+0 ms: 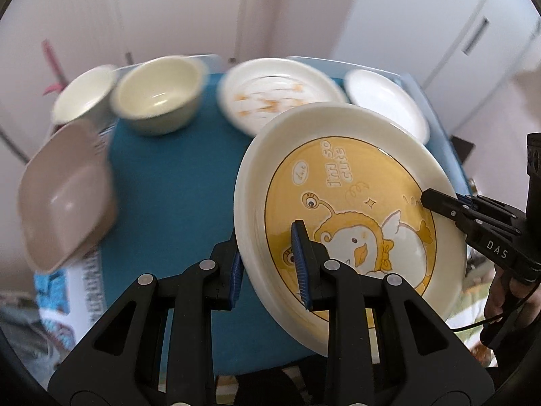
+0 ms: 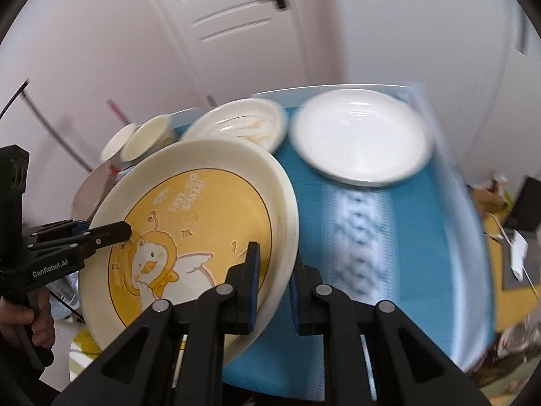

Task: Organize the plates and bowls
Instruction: 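Carry the yellow duck plate beside the pink basket and open both grippers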

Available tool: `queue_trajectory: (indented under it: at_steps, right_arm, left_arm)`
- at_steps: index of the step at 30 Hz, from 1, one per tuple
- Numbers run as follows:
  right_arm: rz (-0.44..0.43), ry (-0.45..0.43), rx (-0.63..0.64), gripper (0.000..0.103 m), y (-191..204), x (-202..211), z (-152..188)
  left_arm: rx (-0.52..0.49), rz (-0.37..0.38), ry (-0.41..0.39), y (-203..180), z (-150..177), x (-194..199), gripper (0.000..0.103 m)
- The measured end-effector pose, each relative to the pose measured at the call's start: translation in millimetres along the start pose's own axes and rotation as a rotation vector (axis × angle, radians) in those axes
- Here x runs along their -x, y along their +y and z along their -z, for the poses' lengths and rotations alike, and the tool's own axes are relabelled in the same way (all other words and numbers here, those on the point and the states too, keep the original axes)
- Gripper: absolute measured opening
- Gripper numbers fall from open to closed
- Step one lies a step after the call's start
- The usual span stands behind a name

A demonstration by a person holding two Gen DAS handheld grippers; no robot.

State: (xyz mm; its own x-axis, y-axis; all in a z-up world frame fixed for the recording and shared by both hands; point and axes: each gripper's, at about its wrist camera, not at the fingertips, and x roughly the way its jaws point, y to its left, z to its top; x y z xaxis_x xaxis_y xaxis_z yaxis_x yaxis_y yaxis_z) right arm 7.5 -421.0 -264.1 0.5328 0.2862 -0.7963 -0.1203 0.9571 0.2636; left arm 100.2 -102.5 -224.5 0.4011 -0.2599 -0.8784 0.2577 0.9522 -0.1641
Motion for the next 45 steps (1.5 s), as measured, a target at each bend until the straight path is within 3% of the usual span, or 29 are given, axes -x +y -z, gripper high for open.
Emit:
queue_trajectory:
  at_steps: [7,16,31,40,41,42,43,45]
  right_arm:
    - [-0.062,0.045,0.099,0.015,51.7,-41.7,-5.8]
    - [-0.076,0.073,0.142,0.015,78.4,-87.5,-1.2]
    - [-0.065,0.083,0.164,0.014,85.2,-103.2,15.1]
    - [-0.072,0.101,0.125,0.015,83.3,-106.5,19.0]
    - [-0.078,0.105,0.12,0.015,82.5,-107.2,19.3]
    - [-0.085,0.109,0.114,0.015,81.7,-107.6,19.6]
    - [-0.09,0.113,0.112,0.015,81.4,-107.9,20.4]
    - [-0.093,0.111,0.116,0.017,82.7,-107.4,23.3]
  left_arm:
    - [0.096,-0.041,-0.006,66.7,29.0,1.0,0.023]
    - [0.148,-0.059,-0.009,104.4,54.2,-22.3,0.023]
    - [0.161,-0.034,-0.025,107.9,67.1,-35.0,0.023]
    - [0.108,-0.132,-0.023,99.6,64.7,-33.0,0.026]
    - [0.103,-0.143,-0.02,99.2,64.5,-33.0,0.028]
    - [0.1,-0.151,-0.016,99.3,64.4,-33.1,0.038]
    - [0.095,-0.164,-0.008,99.3,64.8,-33.9,0.06]
    - [0.09,-0.189,-0.012,98.8,66.2,-33.4,0.084]
